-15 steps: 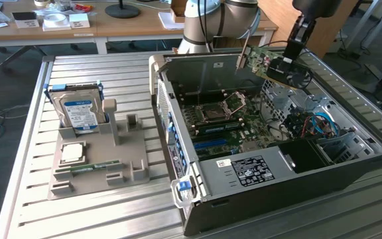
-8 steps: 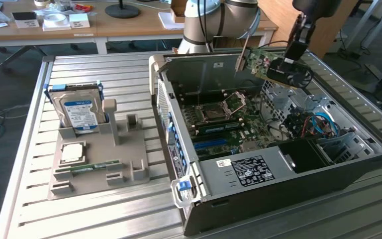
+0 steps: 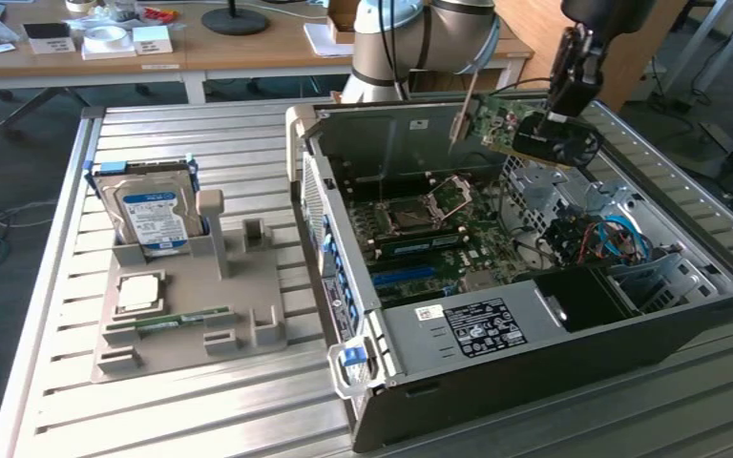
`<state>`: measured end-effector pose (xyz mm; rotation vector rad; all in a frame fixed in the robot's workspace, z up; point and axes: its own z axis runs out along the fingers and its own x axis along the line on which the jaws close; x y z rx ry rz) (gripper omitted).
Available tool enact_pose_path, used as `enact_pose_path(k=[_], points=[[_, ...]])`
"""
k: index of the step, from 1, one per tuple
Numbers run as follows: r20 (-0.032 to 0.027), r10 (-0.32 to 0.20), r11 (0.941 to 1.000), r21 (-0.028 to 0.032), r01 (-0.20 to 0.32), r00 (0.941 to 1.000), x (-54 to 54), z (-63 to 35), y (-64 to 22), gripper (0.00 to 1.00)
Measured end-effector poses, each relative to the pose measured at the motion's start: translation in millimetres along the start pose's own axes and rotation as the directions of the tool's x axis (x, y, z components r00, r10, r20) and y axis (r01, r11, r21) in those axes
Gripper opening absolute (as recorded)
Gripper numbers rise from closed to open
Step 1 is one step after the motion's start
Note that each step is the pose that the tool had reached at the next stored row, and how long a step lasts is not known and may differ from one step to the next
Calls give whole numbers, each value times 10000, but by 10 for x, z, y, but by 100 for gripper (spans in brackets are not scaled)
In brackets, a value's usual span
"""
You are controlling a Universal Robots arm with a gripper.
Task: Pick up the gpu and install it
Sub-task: 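Insert the gpu into the slot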
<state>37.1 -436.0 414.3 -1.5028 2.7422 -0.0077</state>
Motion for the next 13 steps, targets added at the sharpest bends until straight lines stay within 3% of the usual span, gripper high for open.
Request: enact_pose_path(k=[7, 13], points=[[-41, -1076, 9942, 20, 1076, 9942, 0, 0, 0, 27], [-67, -1939, 9810, 29, 1940, 9810, 0, 1, 0, 27]])
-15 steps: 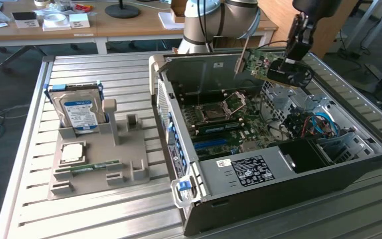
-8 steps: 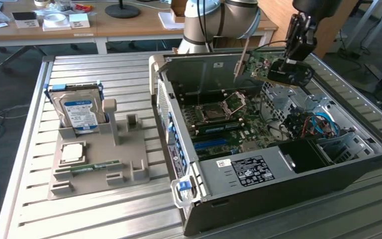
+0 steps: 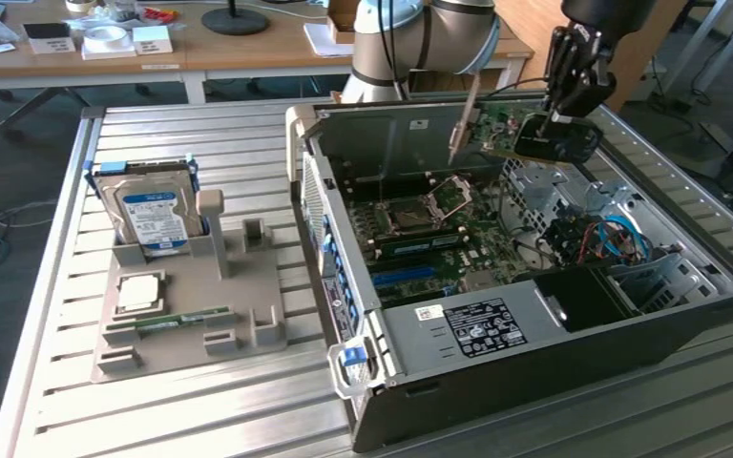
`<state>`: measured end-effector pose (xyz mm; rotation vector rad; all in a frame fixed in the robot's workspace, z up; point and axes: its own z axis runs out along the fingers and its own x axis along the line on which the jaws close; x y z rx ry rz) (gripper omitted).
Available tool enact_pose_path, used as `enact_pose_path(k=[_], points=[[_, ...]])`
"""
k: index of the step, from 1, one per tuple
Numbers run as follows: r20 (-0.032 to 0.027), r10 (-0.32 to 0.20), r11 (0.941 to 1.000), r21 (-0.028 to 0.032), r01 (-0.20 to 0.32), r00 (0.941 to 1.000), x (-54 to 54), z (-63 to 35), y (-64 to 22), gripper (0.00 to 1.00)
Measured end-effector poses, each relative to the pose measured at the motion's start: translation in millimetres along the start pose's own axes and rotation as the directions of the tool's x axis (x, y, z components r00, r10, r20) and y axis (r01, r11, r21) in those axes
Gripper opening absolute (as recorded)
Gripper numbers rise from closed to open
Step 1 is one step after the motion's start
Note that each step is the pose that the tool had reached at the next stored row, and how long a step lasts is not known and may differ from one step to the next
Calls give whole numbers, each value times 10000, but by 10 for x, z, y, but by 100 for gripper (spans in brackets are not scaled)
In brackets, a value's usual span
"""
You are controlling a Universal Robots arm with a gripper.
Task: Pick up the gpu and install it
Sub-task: 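Insert the gpu into the slot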
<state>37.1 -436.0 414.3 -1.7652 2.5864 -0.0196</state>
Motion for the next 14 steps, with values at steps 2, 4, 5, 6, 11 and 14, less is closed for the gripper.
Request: enact_pose_path(k=[2, 4, 5, 6, 11, 14], points=[[4, -287, 9996, 0, 287, 9996, -1, 0, 0, 27], [8, -562, 9984, 0, 562, 9984, -1, 0, 0, 27], [9, -703, 9975, 0, 703, 9975, -1, 0, 0, 27], [8, -845, 9964, 1, 845, 9964, -1, 0, 0, 27], [7, -1577, 9875, 5, 1577, 9875, 0, 0, 0, 27], [5, -2025, 9793, 7, 2025, 9793, 0, 0, 0, 27]])
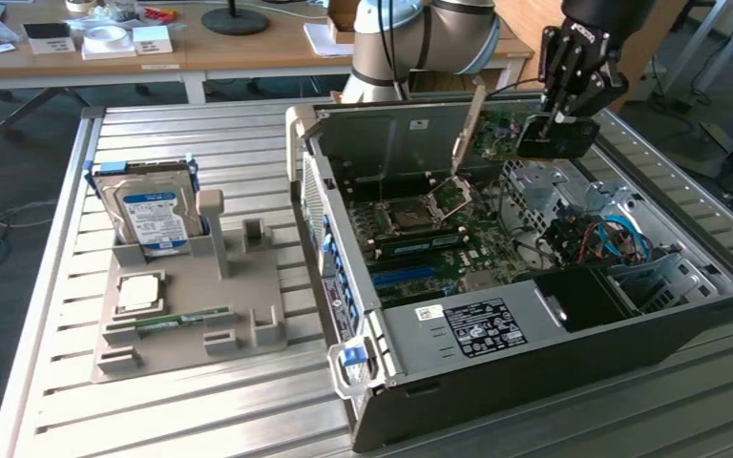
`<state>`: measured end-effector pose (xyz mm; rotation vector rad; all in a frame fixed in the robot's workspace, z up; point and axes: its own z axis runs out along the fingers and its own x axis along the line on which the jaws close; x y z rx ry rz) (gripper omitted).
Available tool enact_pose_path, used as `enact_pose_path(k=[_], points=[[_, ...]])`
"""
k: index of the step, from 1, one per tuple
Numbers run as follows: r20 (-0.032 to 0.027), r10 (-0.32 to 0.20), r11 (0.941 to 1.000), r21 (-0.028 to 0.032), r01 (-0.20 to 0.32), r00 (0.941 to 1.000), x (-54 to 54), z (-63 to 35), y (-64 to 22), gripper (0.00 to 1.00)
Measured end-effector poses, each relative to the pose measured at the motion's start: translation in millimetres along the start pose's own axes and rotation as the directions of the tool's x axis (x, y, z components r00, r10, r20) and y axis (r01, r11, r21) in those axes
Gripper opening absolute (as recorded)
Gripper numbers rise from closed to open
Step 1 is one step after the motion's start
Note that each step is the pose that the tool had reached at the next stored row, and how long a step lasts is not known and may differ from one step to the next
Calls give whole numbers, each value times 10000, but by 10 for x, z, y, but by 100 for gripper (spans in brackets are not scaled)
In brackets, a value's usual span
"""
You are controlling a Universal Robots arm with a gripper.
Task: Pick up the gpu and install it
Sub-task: 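Insert the gpu into the slot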
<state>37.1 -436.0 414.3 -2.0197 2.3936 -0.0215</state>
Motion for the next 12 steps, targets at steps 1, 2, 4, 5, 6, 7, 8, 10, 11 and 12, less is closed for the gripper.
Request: enact_pose_path(k=[1, 2, 4, 5, 6, 7, 8, 10, 11, 12], points=[[-2, -178, 9998, 1, 178, 9998, 0, 1, 0, 27], [-5, -343, 9994, 2, 343, 9994, 0, 0, 0, 27], [-10, -683, 9977, 5, 683, 9977, 0, 0, 0, 27], [-12, -848, 9964, 5, 848, 9964, 0, 0, 0, 27], [-13, -993, 9951, 6, 993, 9951, 0, 0, 0, 27], [-13, -1082, 9941, 6, 1082, 9941, 0, 0, 0, 27], [-14, -1110, 9938, 7, 1110, 9938, 0, 0, 0, 27], [-14, -1110, 9938, 6, 1110, 9938, 0, 0, 0, 27], [-14, -1110, 9938, 7, 1110, 9938, 0, 0, 0, 27], [-14, -1110, 9938, 6, 1110, 9938, 0, 0, 0, 27]])
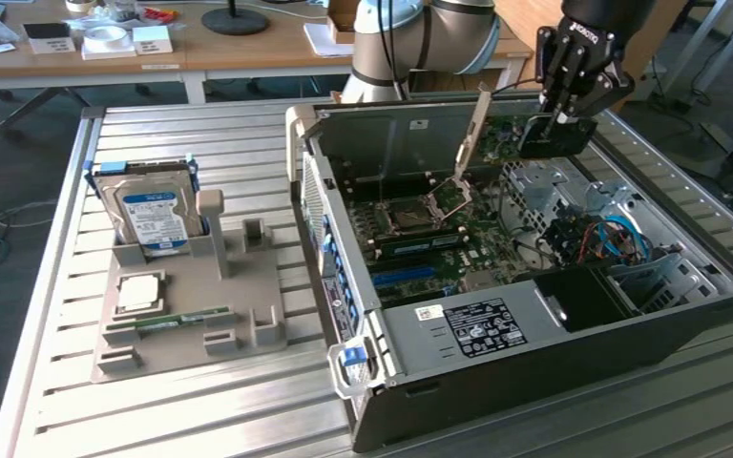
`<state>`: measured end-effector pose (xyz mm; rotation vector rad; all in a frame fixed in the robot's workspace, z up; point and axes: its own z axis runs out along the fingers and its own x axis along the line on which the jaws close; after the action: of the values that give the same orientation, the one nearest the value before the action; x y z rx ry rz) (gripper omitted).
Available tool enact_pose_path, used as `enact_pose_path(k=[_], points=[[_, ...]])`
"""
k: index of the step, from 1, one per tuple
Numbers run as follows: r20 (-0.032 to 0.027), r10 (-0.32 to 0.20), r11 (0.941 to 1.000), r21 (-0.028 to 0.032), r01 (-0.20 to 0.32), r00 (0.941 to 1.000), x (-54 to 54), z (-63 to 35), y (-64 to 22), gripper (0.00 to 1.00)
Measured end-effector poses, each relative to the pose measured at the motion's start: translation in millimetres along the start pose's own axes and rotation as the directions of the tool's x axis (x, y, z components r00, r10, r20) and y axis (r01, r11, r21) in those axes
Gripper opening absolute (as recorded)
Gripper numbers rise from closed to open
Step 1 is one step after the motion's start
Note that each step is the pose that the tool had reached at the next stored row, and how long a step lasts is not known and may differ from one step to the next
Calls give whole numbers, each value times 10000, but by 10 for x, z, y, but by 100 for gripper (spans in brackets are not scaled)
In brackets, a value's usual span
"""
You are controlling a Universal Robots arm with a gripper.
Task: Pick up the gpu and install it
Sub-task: 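Insert the gpu into the slot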
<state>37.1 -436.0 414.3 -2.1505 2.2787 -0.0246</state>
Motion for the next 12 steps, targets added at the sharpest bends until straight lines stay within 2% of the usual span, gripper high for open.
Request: enact_pose_path(k=[6, 12], points=[[0, -58, 10000, 0, 58, 10000, 0, 0, 0, 27], [10, -615, 9981, 3, 615, 9981, 0, 0, 0, 27]])
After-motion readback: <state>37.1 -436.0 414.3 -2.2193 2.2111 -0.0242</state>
